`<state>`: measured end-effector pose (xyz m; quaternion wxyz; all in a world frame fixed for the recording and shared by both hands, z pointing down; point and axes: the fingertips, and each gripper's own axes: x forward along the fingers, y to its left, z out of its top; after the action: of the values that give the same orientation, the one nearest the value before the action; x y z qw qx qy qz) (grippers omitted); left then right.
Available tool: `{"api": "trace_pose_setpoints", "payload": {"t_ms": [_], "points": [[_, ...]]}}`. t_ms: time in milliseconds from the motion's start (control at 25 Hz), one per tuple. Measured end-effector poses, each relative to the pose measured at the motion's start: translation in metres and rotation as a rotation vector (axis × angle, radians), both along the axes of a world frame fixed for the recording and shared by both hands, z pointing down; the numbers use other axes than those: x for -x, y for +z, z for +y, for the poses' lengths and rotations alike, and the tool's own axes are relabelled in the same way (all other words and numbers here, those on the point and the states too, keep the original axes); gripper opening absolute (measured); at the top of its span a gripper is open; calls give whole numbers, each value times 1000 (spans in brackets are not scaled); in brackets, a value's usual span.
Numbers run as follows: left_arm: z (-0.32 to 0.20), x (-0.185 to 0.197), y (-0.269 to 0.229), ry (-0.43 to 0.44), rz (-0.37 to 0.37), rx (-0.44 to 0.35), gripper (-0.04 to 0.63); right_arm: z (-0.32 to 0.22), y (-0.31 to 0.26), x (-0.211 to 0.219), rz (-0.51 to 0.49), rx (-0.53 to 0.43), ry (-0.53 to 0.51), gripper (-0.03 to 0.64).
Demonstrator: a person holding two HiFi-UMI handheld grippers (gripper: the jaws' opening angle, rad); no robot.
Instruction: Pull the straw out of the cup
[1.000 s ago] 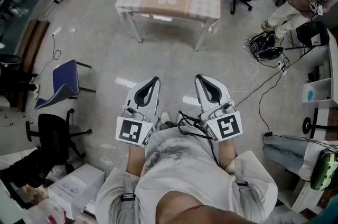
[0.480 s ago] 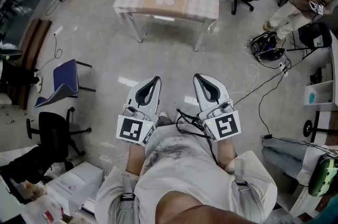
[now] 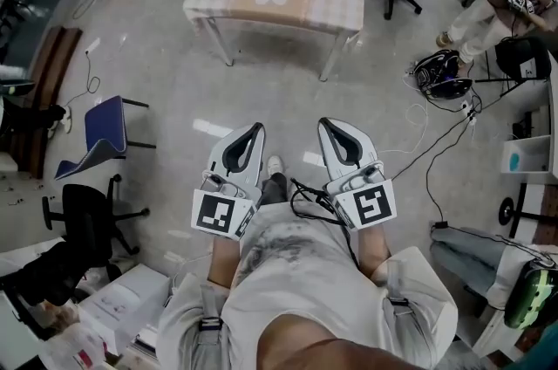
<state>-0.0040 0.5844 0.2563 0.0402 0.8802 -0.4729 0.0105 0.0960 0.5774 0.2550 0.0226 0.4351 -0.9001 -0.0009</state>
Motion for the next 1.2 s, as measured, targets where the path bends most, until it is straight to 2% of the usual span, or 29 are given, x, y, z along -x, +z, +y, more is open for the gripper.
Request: {"api": "trace_pose_setpoints", "payload": {"t_ms": [600, 880, 1200], "points": [[-100, 37, 7, 73, 8, 2, 6, -91, 5, 36, 34, 8, 65, 9], [-129, 59, 5, 94, 10, 1, 5, -116, 3, 58, 48, 6, 85, 9], [-162, 65, 10, 93, 13, 20, 6, -150, 6, 67, 55, 21, 77, 9]]}}
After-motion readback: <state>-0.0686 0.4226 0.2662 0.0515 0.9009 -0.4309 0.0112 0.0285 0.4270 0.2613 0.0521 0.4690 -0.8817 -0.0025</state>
